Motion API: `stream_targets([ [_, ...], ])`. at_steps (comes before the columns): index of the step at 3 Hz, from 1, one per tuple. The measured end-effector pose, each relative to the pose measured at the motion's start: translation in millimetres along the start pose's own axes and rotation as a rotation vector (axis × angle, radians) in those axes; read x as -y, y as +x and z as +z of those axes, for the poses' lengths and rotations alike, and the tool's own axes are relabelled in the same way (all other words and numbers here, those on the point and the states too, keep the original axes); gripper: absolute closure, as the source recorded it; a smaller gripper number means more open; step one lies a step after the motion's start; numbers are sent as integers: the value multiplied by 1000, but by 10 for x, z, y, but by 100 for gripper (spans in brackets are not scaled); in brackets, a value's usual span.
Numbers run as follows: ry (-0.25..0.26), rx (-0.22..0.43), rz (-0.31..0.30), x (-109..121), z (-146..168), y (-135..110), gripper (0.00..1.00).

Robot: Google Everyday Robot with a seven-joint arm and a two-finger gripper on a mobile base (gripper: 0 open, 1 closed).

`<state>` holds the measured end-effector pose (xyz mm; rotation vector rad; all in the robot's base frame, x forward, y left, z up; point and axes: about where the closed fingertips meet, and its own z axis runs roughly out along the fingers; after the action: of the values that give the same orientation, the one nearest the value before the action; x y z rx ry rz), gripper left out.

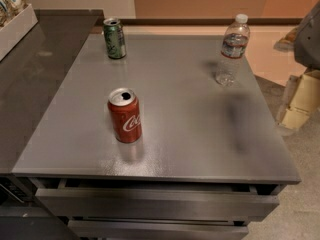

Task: Pick water bottle

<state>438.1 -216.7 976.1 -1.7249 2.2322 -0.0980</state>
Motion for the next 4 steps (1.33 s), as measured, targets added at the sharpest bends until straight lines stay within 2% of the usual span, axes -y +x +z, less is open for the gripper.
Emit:
stream_targets([
  [1, 0, 0, 0, 0, 0, 0, 0],
  [2, 10, 25, 27, 114, 283, 108, 0],
  [3, 47, 62, 95, 344, 825, 309, 0],
  [4, 113, 128, 168, 673, 1226, 472, 0],
])
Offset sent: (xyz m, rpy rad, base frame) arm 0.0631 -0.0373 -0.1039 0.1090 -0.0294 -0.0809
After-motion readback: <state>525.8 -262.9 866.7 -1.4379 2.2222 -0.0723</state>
